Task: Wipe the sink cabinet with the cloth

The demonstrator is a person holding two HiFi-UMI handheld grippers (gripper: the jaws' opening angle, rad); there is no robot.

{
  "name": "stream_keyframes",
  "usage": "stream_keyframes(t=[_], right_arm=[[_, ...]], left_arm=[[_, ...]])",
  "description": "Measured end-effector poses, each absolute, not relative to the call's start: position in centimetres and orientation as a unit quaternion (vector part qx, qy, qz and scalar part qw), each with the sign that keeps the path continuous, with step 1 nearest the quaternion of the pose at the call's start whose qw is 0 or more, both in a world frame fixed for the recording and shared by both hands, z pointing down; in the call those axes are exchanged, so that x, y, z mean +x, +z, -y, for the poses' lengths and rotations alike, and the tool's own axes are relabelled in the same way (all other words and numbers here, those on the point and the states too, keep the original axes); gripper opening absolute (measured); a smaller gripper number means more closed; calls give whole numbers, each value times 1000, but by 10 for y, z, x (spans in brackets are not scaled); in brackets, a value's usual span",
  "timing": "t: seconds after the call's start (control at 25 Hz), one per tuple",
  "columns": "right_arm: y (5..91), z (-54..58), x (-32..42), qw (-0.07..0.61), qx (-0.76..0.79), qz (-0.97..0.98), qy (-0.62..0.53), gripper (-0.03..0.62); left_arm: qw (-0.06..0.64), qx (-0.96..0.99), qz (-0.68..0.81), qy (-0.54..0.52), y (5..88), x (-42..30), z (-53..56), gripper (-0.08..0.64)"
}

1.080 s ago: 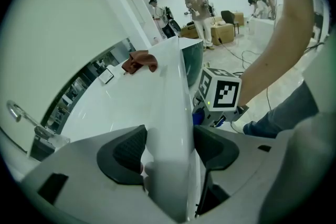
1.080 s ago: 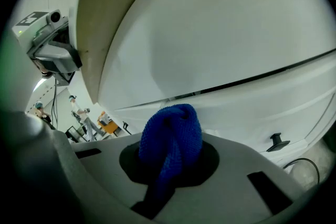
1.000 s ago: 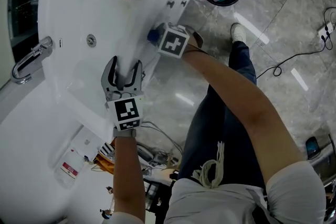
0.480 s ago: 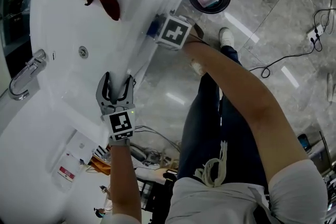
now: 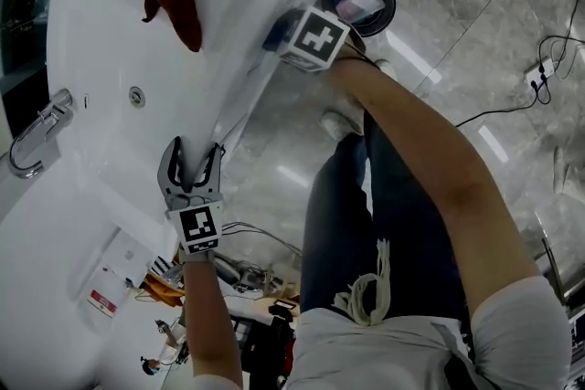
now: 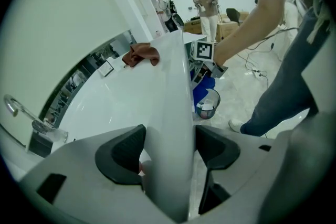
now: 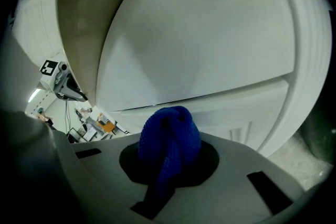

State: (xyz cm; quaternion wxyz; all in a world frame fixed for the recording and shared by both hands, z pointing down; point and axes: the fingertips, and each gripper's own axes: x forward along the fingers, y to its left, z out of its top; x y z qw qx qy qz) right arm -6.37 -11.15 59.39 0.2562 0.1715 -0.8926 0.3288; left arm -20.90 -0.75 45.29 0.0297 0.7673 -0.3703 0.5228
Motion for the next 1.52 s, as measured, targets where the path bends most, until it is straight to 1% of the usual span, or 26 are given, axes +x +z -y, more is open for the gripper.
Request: stream_keyframes(t=[0.48,0.72,0.96,1.52], right_arm=[[596,151,-4,229,236,887,323,38],[600,163,14,211,264,882,328,38],[625,165,18,219,288,870,334,38],[718,171,29,262,334,837,345,38]], left_arm=[[26,768,369,523,453,-208,7,293],[25,768,370,522,452,-207,8,293],[24,769,369,522,451,-206,8,293],[17,767,368,525,452,-205,7,293]])
